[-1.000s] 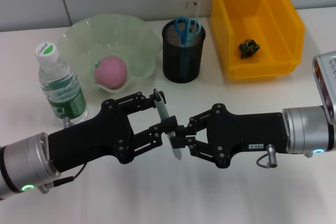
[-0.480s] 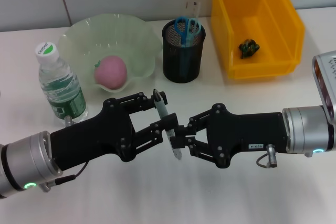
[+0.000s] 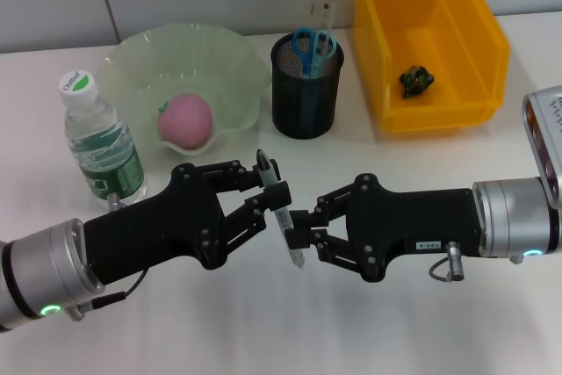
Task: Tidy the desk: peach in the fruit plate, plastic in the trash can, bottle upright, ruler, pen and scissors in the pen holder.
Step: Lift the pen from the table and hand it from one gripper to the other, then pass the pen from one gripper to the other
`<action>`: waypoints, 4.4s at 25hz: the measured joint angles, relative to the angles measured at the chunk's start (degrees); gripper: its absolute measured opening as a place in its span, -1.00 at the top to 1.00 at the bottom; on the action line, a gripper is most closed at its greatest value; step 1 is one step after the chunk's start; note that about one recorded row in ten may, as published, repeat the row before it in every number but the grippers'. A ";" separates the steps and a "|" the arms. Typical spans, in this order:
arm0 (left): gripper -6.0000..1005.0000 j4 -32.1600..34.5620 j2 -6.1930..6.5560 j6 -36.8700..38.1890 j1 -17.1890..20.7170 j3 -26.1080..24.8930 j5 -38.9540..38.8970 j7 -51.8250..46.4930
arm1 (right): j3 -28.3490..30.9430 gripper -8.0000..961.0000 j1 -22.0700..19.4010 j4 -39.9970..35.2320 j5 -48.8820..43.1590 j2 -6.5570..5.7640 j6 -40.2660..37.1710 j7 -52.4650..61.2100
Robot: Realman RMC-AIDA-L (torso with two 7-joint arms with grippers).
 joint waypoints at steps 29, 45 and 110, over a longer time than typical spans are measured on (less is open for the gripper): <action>0.72 -0.45 0.00 -0.29 -0.83 -0.28 0.01 -0.30 | 0.53 0.51 0.35 -0.26 -1.38 -0.09 -0.32 3.71; 0.72 -0.69 0.00 0.05 -0.47 -0.52 -3.10 -0.79 | 2.25 -0.31 -0.51 -0.95 -1.26 -0.08 -0.26 3.71; 0.72 -29.51 0.00 -1.52 1.24 -32.14 0.23 -21.62 | 24.45 -0.30 -1.30 24.88 2.90 0.53 -13.57 -31.31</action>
